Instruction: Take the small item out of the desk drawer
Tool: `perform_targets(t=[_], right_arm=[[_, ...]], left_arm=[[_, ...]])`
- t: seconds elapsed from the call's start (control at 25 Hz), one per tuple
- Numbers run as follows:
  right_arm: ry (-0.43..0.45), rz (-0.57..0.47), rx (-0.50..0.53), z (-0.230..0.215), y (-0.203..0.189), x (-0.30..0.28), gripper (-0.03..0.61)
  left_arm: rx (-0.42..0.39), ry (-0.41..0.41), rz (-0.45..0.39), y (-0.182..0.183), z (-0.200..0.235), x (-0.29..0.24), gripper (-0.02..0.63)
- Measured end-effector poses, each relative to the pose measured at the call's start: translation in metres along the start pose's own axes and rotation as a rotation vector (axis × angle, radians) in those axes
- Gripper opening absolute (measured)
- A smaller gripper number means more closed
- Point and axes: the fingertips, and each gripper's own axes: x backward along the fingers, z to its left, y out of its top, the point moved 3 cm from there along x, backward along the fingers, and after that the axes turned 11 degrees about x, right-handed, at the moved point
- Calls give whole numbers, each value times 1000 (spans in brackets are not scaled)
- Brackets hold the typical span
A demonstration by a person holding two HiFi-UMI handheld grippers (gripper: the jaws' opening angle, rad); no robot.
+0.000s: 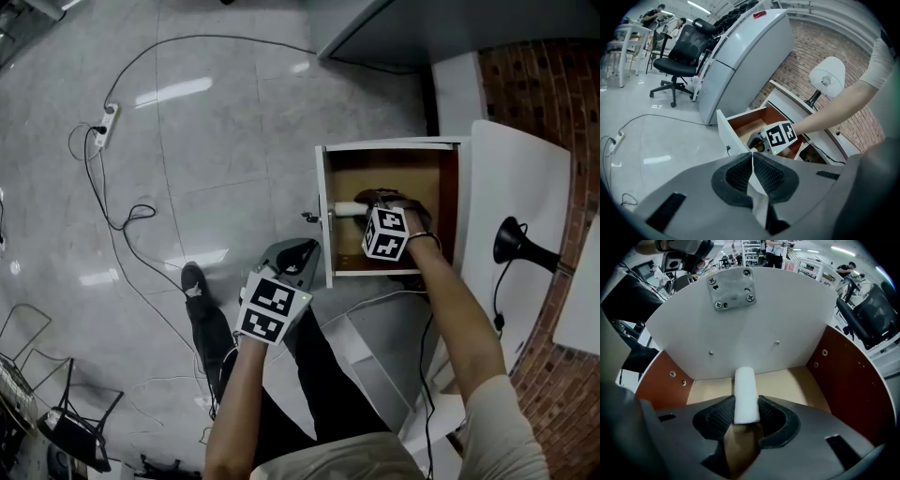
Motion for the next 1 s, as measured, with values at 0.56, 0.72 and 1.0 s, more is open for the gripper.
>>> perform_targets(t=[0.56,0.72,1.0], right_arm=[[-107,0,-166,-1,10,36,172],[-164,-13,-272,5,17,53,172],[-254,-60,-487,14,28,86,172]], left_arm=[[-34,-47,16,7,-14,19,17],[-87,-91,66,3,-23,27,17],[-169,-138,143,0,-34,53,17]])
